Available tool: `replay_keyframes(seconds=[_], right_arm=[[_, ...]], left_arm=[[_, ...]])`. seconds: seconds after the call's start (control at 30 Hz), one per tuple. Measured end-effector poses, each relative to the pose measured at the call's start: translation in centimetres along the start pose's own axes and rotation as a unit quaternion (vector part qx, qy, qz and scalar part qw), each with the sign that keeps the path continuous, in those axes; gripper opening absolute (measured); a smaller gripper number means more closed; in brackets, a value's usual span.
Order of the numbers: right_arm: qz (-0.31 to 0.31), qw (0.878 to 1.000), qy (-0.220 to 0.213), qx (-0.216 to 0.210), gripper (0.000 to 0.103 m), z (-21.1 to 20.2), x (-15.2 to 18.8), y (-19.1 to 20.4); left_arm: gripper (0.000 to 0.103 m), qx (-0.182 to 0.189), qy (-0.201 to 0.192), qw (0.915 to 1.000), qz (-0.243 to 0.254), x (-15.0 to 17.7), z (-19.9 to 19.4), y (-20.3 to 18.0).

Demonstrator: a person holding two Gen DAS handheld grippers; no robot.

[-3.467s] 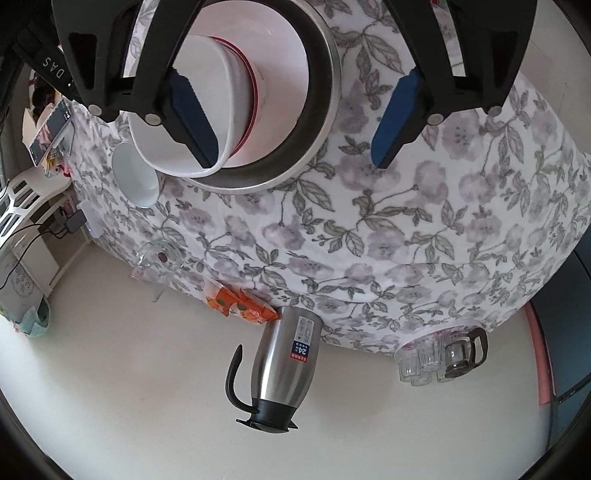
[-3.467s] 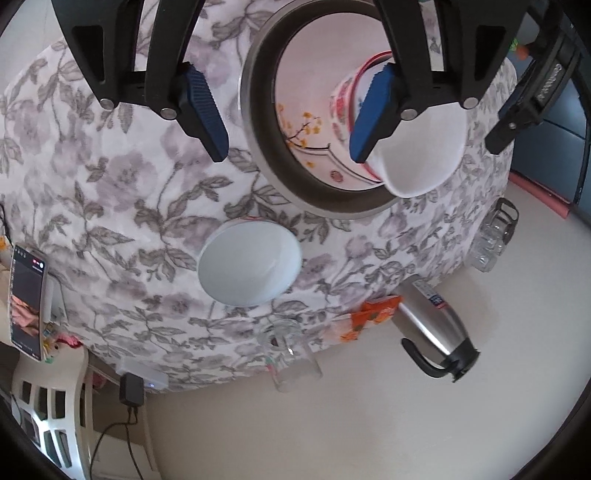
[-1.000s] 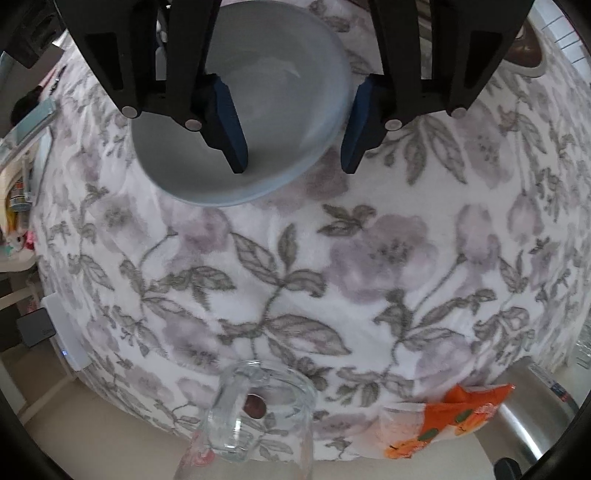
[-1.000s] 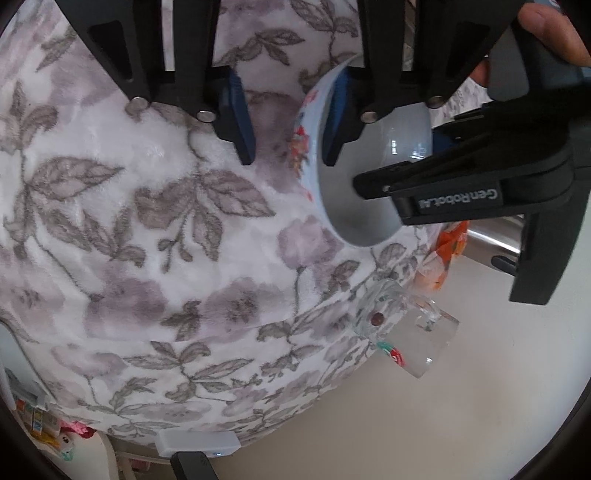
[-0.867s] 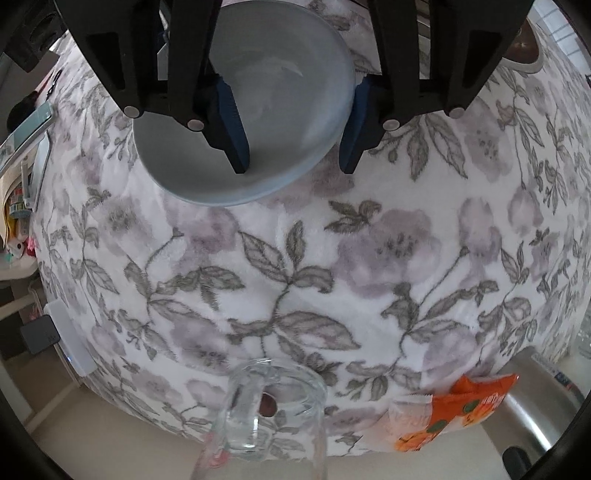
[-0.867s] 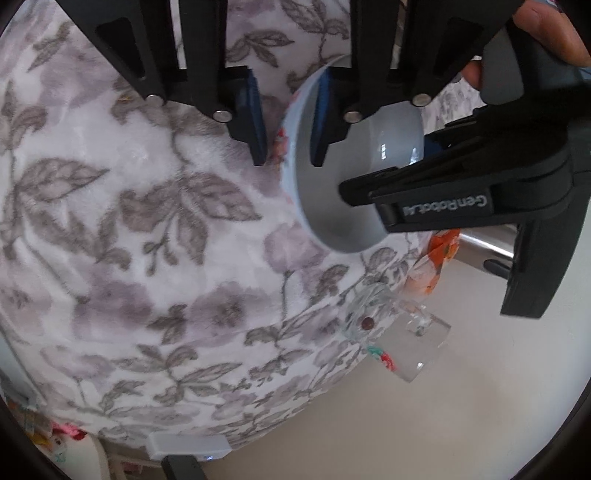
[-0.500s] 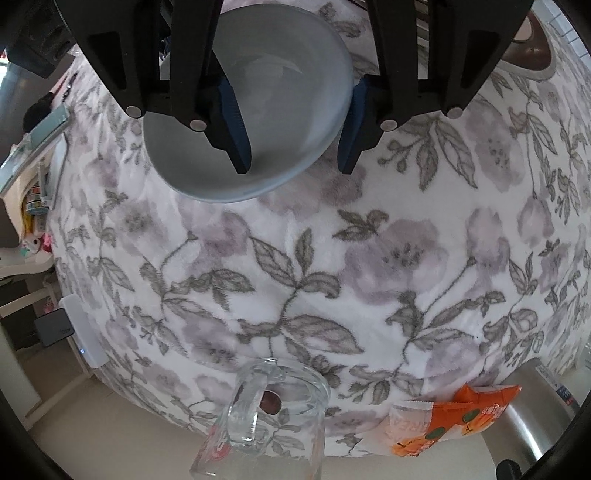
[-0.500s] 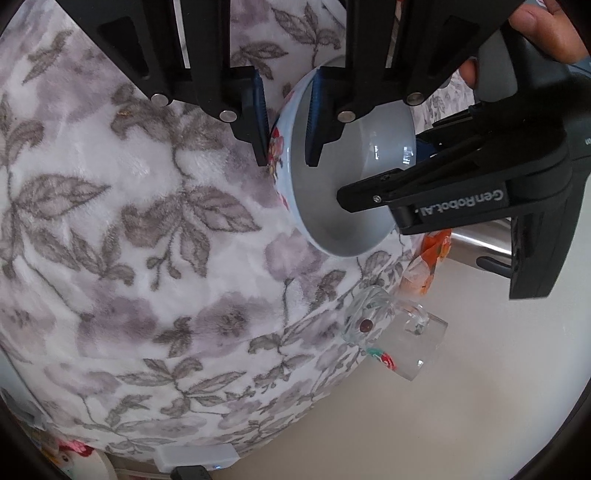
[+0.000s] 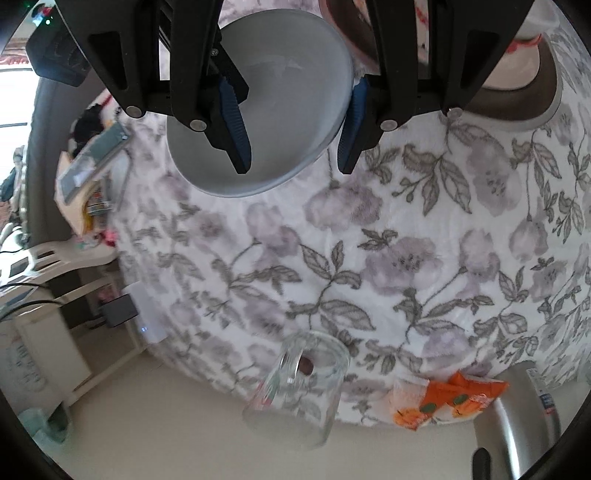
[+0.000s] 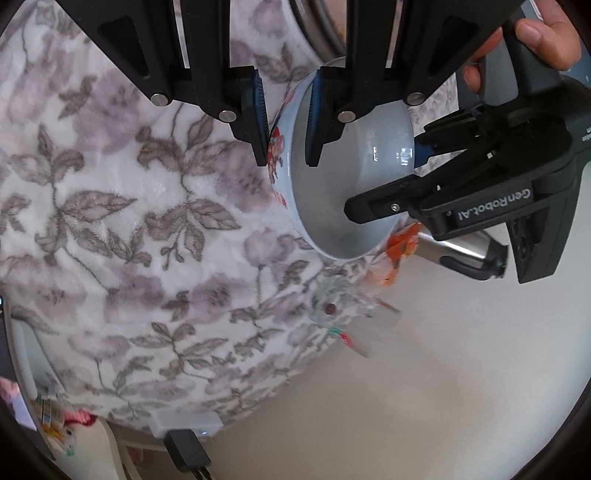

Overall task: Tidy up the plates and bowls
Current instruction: 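Lift the round bowl with both grippers and carry it over the basin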

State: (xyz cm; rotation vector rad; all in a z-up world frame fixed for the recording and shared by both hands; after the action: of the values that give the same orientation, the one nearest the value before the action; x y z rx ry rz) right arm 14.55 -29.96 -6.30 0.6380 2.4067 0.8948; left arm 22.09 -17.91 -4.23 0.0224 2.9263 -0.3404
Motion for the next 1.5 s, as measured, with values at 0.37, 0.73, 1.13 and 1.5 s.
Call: replay_keyframes(seconds=[0.37,0.73,1.13,1.5], right_arm=[[-0.071,0.997,-0.022,-0.027,0.021,-4.5,1.6,6.7],[-0.152,0.987,0.011,-0.058,0.021,-4.9,6.2,13.1],[-0.205,0.976,0.062,-0.043,0.021,-3.1,10.8,15.4],[-0.233,0.969,0.086,-0.004,0.024,-1.2,12.3,15.6]], left_arm=[[0.05,0.063,-0.051,0.9964,-0.027,2.3,-6.7,2.6],[0.05,0.094,-0.107,0.9874,-0.071,5.9,-12.3,9.1],[0.05,0.095,-0.112,0.9838,-0.103,10.1,-12.9,14.2],[0.05,0.097,-0.101,0.9824,-0.124,11.0,-11.6,15.9]])
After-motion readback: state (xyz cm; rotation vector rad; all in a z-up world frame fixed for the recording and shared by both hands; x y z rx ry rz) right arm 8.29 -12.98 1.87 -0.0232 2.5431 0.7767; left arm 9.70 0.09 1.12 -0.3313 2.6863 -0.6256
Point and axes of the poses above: each gripper's, at about its wrist camera, not at the fingertips, and z roughly the way its jaws point, y to its left, x to its underside, the point moved 6 cm from there along z, roughly the way its jaws point, and after that the axes turned 6 degrees about -x, right-handed, at the moved point
